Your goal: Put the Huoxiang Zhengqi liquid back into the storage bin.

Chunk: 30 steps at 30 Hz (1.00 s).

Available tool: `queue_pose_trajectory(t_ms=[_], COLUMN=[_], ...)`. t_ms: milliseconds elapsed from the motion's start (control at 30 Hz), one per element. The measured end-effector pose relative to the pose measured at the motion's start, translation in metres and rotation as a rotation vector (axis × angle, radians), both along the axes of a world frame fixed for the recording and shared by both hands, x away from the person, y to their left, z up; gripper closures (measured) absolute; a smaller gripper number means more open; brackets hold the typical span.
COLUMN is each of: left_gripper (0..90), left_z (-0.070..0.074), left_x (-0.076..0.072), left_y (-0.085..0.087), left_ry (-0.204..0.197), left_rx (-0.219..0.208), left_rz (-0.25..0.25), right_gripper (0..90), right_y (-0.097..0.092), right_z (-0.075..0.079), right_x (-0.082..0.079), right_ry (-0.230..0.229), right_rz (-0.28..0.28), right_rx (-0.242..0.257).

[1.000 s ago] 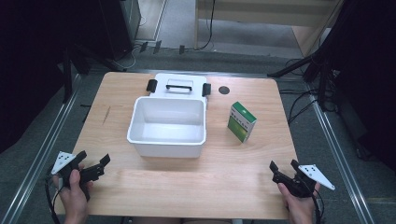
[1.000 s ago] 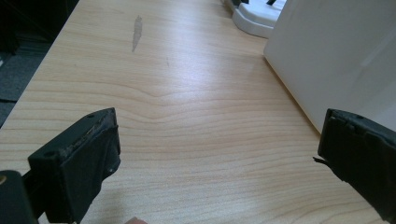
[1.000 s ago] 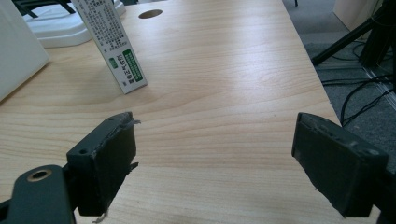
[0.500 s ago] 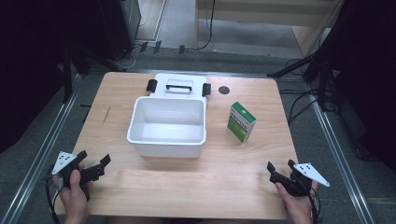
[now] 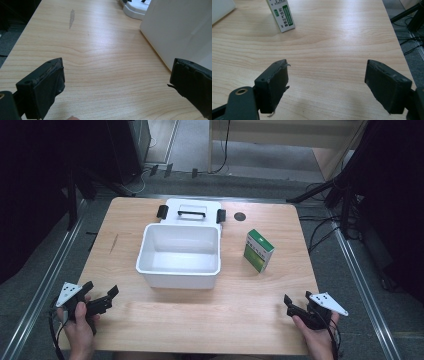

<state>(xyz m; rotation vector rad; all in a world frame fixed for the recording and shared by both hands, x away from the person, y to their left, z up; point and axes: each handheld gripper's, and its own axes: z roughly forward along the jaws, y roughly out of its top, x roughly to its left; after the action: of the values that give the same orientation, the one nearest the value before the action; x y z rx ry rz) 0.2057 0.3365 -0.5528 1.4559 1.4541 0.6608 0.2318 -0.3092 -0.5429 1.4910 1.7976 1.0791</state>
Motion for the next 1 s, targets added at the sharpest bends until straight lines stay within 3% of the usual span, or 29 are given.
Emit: queue_pose_trajectory(t_ms=[133,233,267,767,1000], left_gripper=[0.1,0.1,0.1,0.2,0.1], left_z=[0.000,0.000,0.000,0.000,0.000], left_x=[0.000,0.000,0.000,-0.001,0.000], left_y=[0.000,0.000,-0.001,0.000,0.000], left_ry=[0.000,0.001,0.001,-0.002,0.000], left_rx=[0.000,0.000,0.007,0.001,0.003], left_rz=[0.002,0.000,-0.001,-0.015,-0.019], right_gripper=[24.9,26.3,27.9,29.8,29.1], right_y=[0.002,0.002,0.002,0.017,0.025], right_z=[0.004,0.007,0.013,0.054,0.068], right_x=[0.003,0.006,0.011,0.059,0.087], right_ry=[0.043,0.062,0.101,0.374,0.553], right_rz=[0.008,0.028,0.032,0.175,0.205], right_rx=[-0.065,-0.075,-0.099,-0.285,-0.347])
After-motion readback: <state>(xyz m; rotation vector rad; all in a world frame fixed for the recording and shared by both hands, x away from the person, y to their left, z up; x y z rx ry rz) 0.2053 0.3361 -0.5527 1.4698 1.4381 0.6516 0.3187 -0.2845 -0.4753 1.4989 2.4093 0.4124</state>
